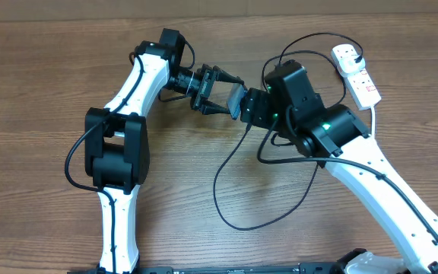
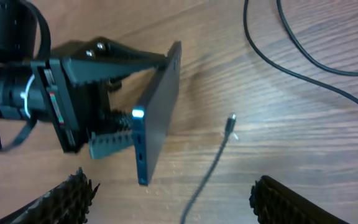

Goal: Plug charger to phone and switch on socket
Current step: 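Move the right gripper toward the phone held by the left gripper, then grasp the phone's edge with the right gripper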

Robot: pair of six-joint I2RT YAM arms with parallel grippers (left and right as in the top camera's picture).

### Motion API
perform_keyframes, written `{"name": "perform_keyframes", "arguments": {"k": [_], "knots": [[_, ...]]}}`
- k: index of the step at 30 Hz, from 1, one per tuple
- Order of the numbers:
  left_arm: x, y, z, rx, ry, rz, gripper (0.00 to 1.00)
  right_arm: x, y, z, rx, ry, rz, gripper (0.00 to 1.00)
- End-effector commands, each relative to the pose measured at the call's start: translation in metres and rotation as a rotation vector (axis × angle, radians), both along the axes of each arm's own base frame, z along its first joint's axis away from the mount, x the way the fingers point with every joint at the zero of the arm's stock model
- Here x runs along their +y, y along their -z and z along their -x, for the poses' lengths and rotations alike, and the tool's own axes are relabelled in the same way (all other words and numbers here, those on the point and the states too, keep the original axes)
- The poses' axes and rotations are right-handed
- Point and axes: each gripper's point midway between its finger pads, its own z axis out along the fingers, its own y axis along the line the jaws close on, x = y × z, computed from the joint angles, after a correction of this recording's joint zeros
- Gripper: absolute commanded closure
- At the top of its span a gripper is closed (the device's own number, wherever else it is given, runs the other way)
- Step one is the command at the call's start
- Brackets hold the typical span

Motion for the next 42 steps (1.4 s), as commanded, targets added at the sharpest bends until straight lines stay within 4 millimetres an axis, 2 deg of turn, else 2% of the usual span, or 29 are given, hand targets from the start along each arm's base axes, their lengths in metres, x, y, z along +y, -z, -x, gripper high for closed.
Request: {"name": "perform_keyframes", "arguments": {"k": [1, 4, 8, 14, 18, 24, 26, 29, 42], "knots": [[-0.007, -0.011, -0.001, 0.040, -0.009, 0.022, 0.48, 0.007, 0.002, -0.013, -0.019, 0.058, 0.015, 0.17], [-0.011, -0.010, 0.001, 0.040, -0.001, 0.012, 0.48, 0.009, 0.015, -0.018, 0.006, 0.074, 0.024, 0.17], [-0.014, -0.002, 0.003, 0.042, 0.002, -0.039, 0.47, 0.014, 0.017, -0.023, -0.005, 0.076, 0.012, 0.18], [-0.019, 0.000, 0.005, 0.050, 0.005, -0.053, 0.47, 0.015, 0.018, -0.025, -0.009, 0.076, 0.010, 0.28], [-0.019, 0.000, 0.006, 0.046, 0.007, -0.053, 0.46, 0.015, 0.028, -0.026, 0.011, 0.074, 0.026, 0.28], [-0.021, 0.000, 0.007, 0.047, 0.013, -0.050, 0.46, 0.017, 0.042, -0.029, 0.040, 0.075, 0.046, 0.37], [-0.022, 0.000, 0.008, 0.047, 0.015, -0.050, 0.46, 0.017, 0.043, -0.030, 0.038, 0.075, 0.045, 0.38], [-0.024, 0.000, 0.009, 0.047, 0.019, -0.050, 0.46, 0.019, 0.041, -0.033, 0.026, 0.075, 0.036, 0.46], [-0.026, 0.000, 0.011, 0.032, 0.031, -0.047, 0.46, 0.013, 0.043, -0.038, 0.007, 0.101, 0.067, 0.55]]}}
